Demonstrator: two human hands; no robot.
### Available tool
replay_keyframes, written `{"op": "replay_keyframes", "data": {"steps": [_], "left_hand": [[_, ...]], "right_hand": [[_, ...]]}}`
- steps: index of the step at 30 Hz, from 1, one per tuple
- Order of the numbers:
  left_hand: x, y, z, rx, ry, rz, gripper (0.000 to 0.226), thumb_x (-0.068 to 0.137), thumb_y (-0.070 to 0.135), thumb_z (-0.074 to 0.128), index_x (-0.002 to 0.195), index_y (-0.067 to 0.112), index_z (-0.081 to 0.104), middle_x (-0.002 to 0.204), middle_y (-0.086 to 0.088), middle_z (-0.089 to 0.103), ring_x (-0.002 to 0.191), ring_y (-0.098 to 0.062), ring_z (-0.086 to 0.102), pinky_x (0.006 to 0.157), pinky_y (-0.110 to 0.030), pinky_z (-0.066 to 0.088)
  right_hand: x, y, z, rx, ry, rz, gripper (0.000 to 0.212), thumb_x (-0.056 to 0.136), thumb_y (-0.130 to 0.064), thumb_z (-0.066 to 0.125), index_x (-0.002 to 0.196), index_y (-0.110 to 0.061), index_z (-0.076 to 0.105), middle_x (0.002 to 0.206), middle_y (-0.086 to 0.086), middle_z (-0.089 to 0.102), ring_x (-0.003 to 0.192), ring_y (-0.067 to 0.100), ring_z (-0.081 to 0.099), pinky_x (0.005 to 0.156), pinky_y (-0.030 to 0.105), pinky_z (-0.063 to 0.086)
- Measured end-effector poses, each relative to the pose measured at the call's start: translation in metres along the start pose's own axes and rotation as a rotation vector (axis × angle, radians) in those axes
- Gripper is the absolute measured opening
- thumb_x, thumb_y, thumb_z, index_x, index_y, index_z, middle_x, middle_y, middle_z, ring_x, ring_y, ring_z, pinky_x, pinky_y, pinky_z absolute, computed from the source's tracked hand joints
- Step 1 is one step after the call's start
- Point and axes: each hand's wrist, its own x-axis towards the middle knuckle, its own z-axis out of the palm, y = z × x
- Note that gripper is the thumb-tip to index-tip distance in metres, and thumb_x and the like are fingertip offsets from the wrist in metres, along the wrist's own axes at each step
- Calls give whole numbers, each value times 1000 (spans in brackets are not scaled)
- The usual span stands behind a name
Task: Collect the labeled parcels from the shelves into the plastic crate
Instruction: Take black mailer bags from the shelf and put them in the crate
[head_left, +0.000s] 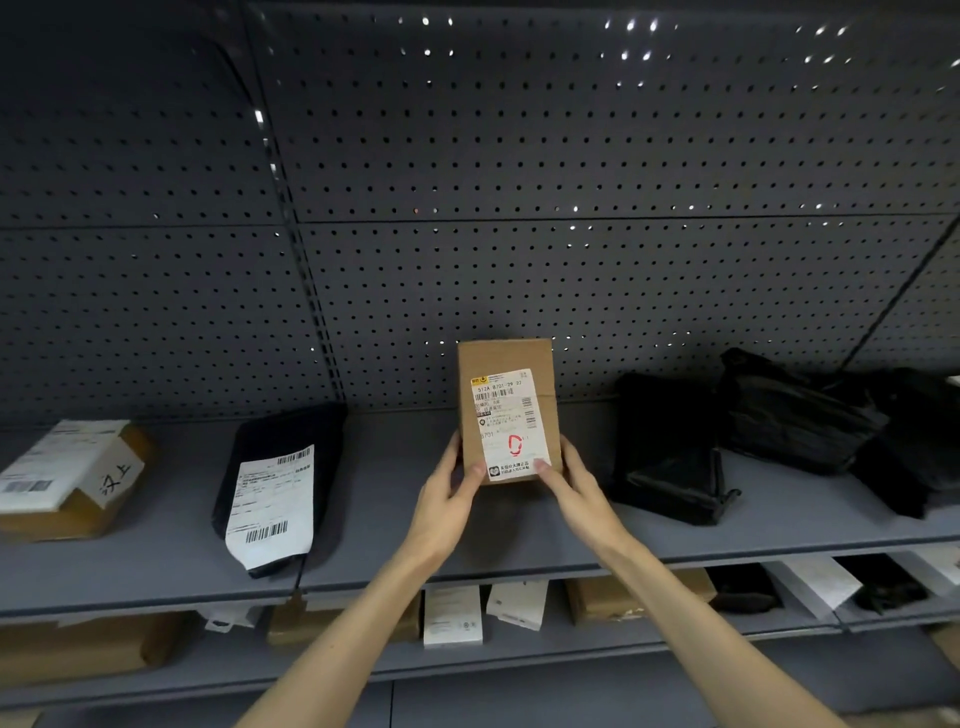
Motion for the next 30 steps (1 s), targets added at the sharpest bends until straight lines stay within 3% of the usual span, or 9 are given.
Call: {"op": "replay_keyframes", "data": {"steps": [3, 9, 12, 14, 17, 24, 27, 30], "left_hand": [[0, -4, 2, -9, -10, 7, 62, 105, 26, 52, 160, 29, 23, 124, 42, 47, 111, 29, 45, 101, -6, 34], [-4, -1, 5, 13, 4, 18, 62, 104, 27, 53, 160, 28, 24, 131, 35, 49, 112, 26, 46, 97, -2, 34], [-2, 3, 6, 50, 42, 31, 61, 104, 35, 54, 158, 28, 28, 148, 15, 49, 132, 2, 46, 107, -17, 32], [0, 7, 6, 73, 58, 35, 60, 103, 42, 52, 158, 29, 30, 151, 10, 49, 140, -9, 42, 110, -24, 33], [2, 13, 4, 92, 100, 43, 59, 102, 49, 50, 156, 31, 35, 149, 10, 52, 140, -12, 44, 112, -29, 34], [-2, 13, -3, 148, 124, -28, 54, 103, 46, 50, 153, 27, 42, 139, 7, 61, 132, -15, 53, 105, -22, 39], [-3, 10, -2, 137, 118, -38, 55, 102, 49, 50, 152, 27, 43, 138, 5, 63, 128, -16, 57, 110, -37, 47], [-2, 13, -4, 147, 108, -65, 59, 101, 52, 50, 154, 27, 40, 144, 1, 58, 133, -19, 54, 112, -41, 45]], "right_hand": [[-4, 3, -2, -7, -12, -2, 60, 101, -34, 52, 154, -31, 23, 130, -31, 49, 128, -7, 41, 110, 23, 29], [-7, 5, -5, -16, 0, -18, 63, 100, -37, 52, 156, -27, 23, 144, -18, 48, 136, -1, 40, 113, 25, 29], [-4, 1, -6, -57, 61, -36, 55, 100, -39, 53, 150, -24, 36, 137, -14, 56, 129, 1, 49, 113, 29, 36], [0, -6, -6, -106, 110, -38, 49, 101, -40, 51, 147, -25, 41, 131, -12, 60, 124, 5, 54, 106, 26, 40], [7, -16, -6, -178, 146, -17, 48, 101, -46, 48, 144, -25, 45, 131, -6, 62, 120, 12, 56, 98, 26, 42], [11, -13, 2, -274, 141, 46, 49, 99, -53, 46, 139, -26, 51, 123, -4, 67, 115, 19, 61, 97, 36, 50], [8, -10, 5, -254, 145, 26, 47, 101, -50, 46, 140, -24, 51, 124, -4, 66, 114, 17, 61, 96, 31, 49], [10, -14, 1, -262, 116, 44, 47, 100, -48, 48, 140, -23, 50, 124, -2, 66, 114, 18, 62, 95, 32, 51]]}}
